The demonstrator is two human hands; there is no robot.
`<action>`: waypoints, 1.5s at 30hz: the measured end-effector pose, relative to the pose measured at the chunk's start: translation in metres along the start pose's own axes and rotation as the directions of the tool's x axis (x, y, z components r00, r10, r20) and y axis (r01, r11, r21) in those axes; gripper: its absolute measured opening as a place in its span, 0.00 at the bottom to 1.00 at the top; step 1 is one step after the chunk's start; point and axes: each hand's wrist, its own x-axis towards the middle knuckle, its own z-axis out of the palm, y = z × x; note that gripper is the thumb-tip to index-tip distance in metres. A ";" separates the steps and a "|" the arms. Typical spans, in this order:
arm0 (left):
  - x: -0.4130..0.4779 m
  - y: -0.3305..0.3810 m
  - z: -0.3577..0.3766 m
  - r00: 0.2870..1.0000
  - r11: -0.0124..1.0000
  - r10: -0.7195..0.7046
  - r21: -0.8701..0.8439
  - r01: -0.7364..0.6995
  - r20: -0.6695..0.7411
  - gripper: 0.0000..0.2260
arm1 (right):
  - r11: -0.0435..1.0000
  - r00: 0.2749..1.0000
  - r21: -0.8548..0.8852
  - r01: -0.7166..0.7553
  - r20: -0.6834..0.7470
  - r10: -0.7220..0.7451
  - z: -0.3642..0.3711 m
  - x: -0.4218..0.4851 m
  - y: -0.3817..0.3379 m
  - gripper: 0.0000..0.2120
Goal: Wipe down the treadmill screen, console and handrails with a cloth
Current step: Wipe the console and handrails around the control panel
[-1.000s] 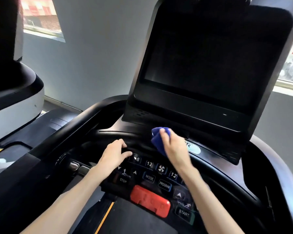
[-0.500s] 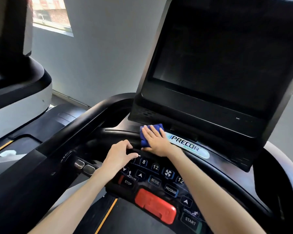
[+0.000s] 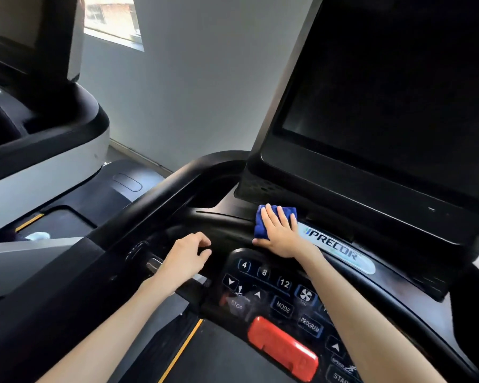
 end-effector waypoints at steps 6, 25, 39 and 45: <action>0.000 -0.038 -0.020 1.000 0.995 0.020 0.098 -0.022 0.020 0.09 | 1.000 0.999 -0.023 0.013 -0.036 -0.014 0.010 0.054 -0.061 0.36; 0.017 -0.166 -0.081 0.978 0.940 0.163 0.322 -0.114 -0.129 0.34 | 0.898 0.954 0.439 0.032 -0.282 0.104 0.076 0.103 -0.204 0.19; 0.018 -0.214 -0.101 0.970 0.959 -0.240 0.168 0.229 0.045 0.61 | 0.842 0.852 0.205 0.499 -0.295 -0.433 0.080 0.120 -0.274 0.19; 0.015 -0.215 -0.103 0.942 0.925 -0.328 0.226 0.305 0.073 0.55 | 0.933 0.948 0.243 0.266 -0.241 -0.207 0.049 0.151 -0.292 0.17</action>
